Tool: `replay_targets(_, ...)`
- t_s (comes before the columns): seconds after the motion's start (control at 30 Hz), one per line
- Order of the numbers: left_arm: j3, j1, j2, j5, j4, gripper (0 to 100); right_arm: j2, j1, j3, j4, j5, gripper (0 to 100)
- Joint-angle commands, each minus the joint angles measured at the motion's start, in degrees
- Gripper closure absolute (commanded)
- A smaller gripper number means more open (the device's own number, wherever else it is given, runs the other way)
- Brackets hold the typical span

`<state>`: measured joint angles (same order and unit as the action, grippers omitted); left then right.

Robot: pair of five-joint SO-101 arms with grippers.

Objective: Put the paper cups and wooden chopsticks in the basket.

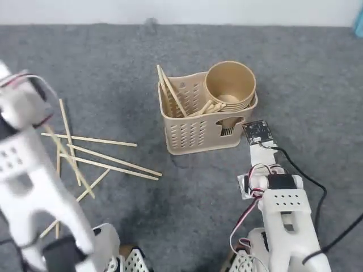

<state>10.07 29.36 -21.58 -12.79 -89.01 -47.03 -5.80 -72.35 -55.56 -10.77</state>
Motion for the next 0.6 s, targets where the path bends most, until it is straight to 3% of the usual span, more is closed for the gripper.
replay_targets(0.0, 3.03, -9.41, -9.23, 0.35, 7.65, 99, -1.63, 1.27, 0.35, 1.45, 1.14, 99.1)
replay_targets(0.27, 3.56, -26.64, -12.66, 0.35, 28.66, 99, -1.63, 13.32, 0.97, 9.45, 12.04, 99.1)
replay_targets(0.43, 0.75, -37.45, -10.9, 0.44, 44.04, 99, -1.63, 14.9, 1.23, 10.95, 13.71, 99.1)
replay_targets(0.57, -3.74, -41.93, -8.7, 0.44, 55.65, 99, -1.54, 14.81, 1.14, 11.3, 13.71, 99.1)
